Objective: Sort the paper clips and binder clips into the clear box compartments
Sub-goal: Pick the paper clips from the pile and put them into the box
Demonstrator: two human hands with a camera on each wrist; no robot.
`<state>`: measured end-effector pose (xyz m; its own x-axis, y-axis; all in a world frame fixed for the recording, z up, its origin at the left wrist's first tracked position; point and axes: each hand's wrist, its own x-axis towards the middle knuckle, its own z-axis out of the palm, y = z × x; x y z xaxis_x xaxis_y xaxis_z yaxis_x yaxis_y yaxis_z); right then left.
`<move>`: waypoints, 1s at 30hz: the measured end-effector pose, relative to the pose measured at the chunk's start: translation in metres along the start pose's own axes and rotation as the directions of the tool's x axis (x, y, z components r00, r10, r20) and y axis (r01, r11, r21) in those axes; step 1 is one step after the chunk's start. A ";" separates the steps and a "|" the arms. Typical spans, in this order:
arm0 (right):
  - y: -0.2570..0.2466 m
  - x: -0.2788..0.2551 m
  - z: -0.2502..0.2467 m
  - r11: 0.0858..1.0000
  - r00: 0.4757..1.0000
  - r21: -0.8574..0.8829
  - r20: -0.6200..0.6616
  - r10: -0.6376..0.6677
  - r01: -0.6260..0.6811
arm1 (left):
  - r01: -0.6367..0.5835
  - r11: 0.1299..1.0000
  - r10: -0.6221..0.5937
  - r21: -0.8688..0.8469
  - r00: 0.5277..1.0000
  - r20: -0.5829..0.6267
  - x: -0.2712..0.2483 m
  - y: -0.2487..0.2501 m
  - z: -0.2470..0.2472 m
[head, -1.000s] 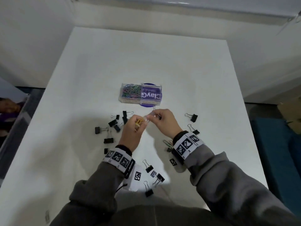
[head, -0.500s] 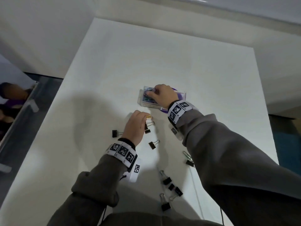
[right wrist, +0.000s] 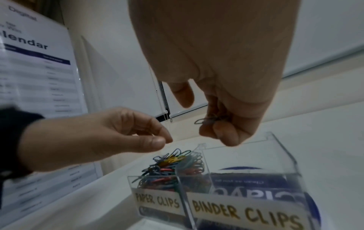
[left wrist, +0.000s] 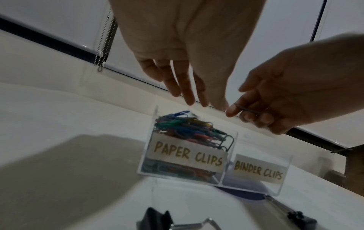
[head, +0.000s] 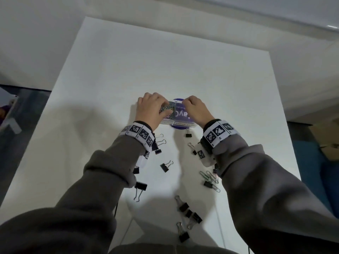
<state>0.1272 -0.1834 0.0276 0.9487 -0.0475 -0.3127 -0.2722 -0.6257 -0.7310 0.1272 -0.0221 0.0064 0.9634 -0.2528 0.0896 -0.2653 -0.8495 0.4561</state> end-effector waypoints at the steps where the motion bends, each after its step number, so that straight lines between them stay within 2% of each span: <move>1: 0.002 0.002 0.001 1.000 1.000 -0.016 0.014 -0.006 0.006 | 0.008 1.000 -0.008 0.009 1.000 -0.009 0.003 -0.002 0.001; 4: 0.006 0.003 0.006 0.995 0.998 -0.078 -0.005 -0.055 0.055 | 0.021 0.997 -0.023 0.071 0.999 0.027 0.011 -0.009 0.004; 8: 0.003 0.003 0.015 0.991 0.982 -0.070 -0.143 -0.125 0.116 | 0.002 0.988 -0.025 0.155 0.989 0.148 0.010 -0.018 0.010; 13: -0.008 0.011 0.026 0.981 0.968 -0.078 -0.171 -0.186 0.175 | -0.040 0.981 0.014 0.187 0.991 0.136 -0.002 -0.023 0.009; 16: -0.015 0.013 0.034 0.975 0.960 -0.048 -0.169 -0.223 0.218 | 0.012 0.991 -0.023 0.135 0.996 0.083 -0.009 -0.026 0.004; 19: -0.015 0.012 0.039 0.974 0.966 -0.068 -0.132 -0.223 0.215 | 0.065 0.997 -0.064 0.030 0.998 -0.020 -0.023 -0.029 0.001; 22: -0.007 0.006 0.033 0.978 0.959 -0.060 -0.192 -0.208 0.199 | 0.047 0.999 -0.048 -0.018 0.997 -0.062 -0.044 -0.026 0.005; 27: 0.029 -0.038 -0.010 0.985 0.928 -0.011 -0.331 -0.169 0.175 | 0.005 1.000 -0.005 -0.002 0.999 -0.045 -0.088 -0.001 0.020; 30: 0.062 -0.079 -0.033 0.993 0.915 0.039 -0.394 -0.086 0.110 | -0.015 1.000 0.015 -0.022 0.999 0.042 -0.113 0.024 0.031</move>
<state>0.0407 -0.2446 0.0269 0.9551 -0.2960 0.0159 -0.1718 -0.5965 -0.7840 0.0105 -0.0282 -0.0204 0.9566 -0.2853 0.0591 -0.2784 -0.8354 0.4740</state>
